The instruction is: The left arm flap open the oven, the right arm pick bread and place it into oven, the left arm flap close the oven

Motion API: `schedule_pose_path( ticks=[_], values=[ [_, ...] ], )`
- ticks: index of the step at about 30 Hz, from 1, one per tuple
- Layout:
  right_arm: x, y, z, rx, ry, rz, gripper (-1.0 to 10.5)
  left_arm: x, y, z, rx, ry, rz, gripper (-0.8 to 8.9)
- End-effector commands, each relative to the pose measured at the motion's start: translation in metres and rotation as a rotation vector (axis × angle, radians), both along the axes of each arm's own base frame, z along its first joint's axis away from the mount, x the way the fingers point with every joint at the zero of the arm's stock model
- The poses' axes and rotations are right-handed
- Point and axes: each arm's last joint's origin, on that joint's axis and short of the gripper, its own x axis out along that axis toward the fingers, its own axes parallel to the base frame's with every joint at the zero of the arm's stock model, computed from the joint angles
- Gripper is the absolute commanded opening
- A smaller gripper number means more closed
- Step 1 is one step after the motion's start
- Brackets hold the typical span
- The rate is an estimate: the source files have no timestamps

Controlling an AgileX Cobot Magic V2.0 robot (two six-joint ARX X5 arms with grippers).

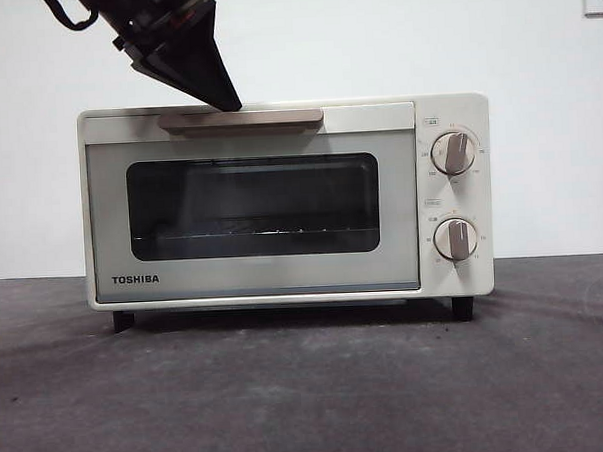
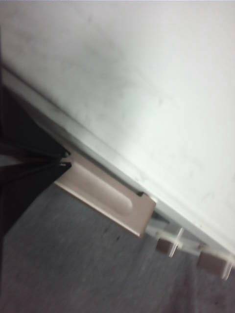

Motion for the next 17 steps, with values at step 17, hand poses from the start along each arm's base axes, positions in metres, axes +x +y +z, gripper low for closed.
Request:
schedule_pose_path(
  ticks=[17],
  values=[
    [0.0, 0.0, 0.007, 0.002, -0.046, 0.016, 1.4, -0.018, 0.0, -0.01, 0.103, 0.152, 0.056, 0.16]
  ],
)
